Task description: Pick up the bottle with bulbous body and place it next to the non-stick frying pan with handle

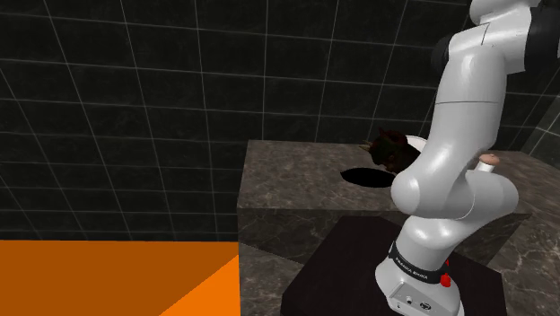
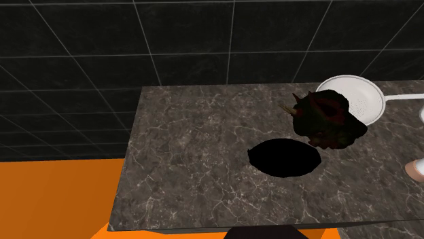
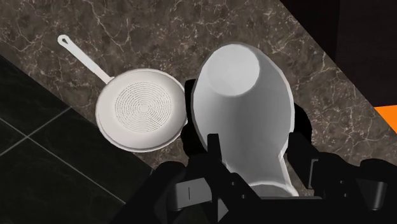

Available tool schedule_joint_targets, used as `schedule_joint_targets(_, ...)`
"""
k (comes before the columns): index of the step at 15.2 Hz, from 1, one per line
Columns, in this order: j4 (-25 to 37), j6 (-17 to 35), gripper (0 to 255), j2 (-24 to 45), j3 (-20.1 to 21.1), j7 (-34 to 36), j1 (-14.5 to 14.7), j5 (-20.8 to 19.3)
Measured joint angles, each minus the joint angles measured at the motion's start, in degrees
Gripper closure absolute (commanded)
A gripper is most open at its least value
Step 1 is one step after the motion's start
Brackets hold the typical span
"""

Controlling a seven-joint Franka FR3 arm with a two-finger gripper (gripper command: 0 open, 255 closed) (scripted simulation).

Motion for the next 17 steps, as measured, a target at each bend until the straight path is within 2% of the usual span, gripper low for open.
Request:
schedule_joint_targets(1, -3.0, 1.8, 255, -1.4, -0.5, 0.2, 2.2, -1.4)
schedule_joint_targets(7, -14.2, 9.6, 255, -6.6, -1.7, 1.4, 9.2, -6.6)
schedule_joint_targets(17, -27.0, 19.6, 255, -12.0, -1.9, 3.3, 14.9, -11.7)
